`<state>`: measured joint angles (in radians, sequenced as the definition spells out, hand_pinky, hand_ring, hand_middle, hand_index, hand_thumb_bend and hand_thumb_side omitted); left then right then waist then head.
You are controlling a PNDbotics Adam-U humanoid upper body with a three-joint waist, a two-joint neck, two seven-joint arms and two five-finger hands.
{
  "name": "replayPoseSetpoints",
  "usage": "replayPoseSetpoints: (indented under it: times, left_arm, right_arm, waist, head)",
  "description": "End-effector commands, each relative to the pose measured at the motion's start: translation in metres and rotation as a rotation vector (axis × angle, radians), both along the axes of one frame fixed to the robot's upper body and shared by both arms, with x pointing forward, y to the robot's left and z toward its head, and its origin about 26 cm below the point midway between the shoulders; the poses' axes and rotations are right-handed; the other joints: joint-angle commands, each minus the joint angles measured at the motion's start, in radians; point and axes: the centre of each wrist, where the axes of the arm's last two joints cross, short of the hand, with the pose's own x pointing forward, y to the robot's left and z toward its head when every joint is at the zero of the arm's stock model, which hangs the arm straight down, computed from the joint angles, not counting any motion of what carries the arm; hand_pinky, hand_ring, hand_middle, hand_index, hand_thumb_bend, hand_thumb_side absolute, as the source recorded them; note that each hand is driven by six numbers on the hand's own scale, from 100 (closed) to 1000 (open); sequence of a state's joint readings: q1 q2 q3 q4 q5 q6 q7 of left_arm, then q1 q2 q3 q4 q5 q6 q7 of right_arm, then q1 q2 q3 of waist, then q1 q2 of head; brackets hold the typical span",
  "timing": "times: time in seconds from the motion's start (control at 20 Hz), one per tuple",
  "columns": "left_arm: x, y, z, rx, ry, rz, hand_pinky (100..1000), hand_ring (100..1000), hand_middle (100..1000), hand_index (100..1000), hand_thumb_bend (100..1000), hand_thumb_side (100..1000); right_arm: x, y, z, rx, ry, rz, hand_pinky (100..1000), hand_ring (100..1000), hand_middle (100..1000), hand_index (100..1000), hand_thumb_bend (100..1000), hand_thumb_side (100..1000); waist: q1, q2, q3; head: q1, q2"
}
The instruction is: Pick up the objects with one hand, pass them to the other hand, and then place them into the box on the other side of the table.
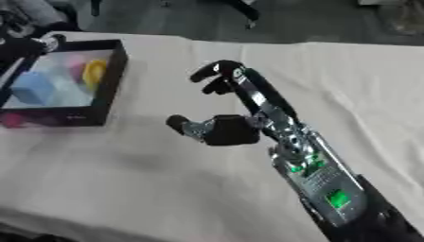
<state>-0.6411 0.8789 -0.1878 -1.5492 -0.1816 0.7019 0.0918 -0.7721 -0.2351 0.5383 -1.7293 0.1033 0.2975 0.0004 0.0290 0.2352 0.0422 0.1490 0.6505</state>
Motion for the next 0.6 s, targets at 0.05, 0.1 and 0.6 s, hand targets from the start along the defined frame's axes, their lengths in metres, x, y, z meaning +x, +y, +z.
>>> replayPoseSetpoints:
  times: [0.05, 0.1, 0.6]
  left_arm:
    - [-0.018, -0.011, 0.021, -0.076, -0.144, -0.109, 798, 760, 758, 849, 293, 571]
    - [-0.024, -0.017, 0.021, -0.108, -0.175, -0.151, 791, 751, 752, 848, 298, 578]
    - [-0.062, -0.064, 0.016, -0.437, -0.413, -0.487, 762, 710, 732, 852, 322, 646]
  right_arm:
    - [-0.002, -0.006, 0.010, 0.022, -0.031, -0.011, 789, 713, 762, 716, 579, 265]
    - [-0.001, -0.007, 0.010, 0.024, -0.031, -0.016, 789, 713, 762, 716, 578, 265]
    - [0.001, -0.020, 0.013, 0.045, -0.035, -0.065, 790, 716, 763, 715, 605, 253]
  waist:
    - [-0.014, -0.015, 0.001]
    - [-0.015, -0.016, 0.000]
    - [-0.026, -0.028, -0.005]
  head:
    - [-0.013, 0.004]
    - [-0.017, 0.003]
    - [-0.053, 0.001]
